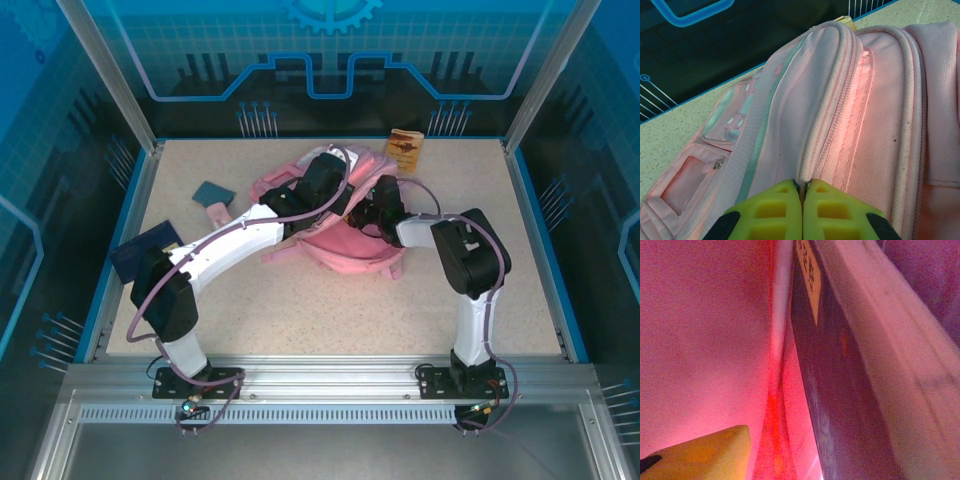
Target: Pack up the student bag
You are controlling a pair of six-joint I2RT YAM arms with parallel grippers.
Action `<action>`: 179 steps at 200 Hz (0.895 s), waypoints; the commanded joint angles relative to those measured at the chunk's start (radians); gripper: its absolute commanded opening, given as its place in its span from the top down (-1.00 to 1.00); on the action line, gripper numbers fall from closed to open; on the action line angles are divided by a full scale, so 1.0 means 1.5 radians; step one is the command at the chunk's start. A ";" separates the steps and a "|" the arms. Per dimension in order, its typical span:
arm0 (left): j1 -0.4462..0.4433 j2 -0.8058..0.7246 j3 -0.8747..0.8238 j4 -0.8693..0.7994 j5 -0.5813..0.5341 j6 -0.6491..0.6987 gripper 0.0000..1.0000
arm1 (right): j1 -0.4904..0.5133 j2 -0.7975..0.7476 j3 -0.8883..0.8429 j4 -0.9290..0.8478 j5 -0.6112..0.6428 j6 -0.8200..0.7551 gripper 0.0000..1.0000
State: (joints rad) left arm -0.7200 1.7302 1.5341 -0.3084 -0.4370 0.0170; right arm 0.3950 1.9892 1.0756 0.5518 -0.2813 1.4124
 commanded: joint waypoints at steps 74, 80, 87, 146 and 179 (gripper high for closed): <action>0.033 -0.093 -0.119 0.054 0.021 -0.058 1.00 | -0.061 -0.395 -0.185 -0.422 0.003 -0.236 -0.05; 0.033 -0.099 -0.131 0.054 0.025 -0.060 1.00 | -0.064 -0.416 -0.193 -0.450 0.019 -0.254 -0.04; 0.033 -0.108 -0.146 0.053 0.026 -0.061 1.00 | -0.069 -0.441 -0.204 -0.485 0.038 -0.271 -0.04; 0.038 -0.198 -0.280 0.021 0.059 -0.110 0.79 | -0.105 -0.588 -0.222 -0.696 0.230 -0.426 -0.20; 0.040 -0.234 -0.335 0.016 0.116 -0.192 -0.30 | -0.128 -0.564 -0.154 -0.684 0.239 -0.477 -0.49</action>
State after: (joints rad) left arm -0.6716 1.4384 1.0729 -0.2825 -0.3229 -0.1448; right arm 0.2253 1.1126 0.7517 -0.4267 0.0151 0.8051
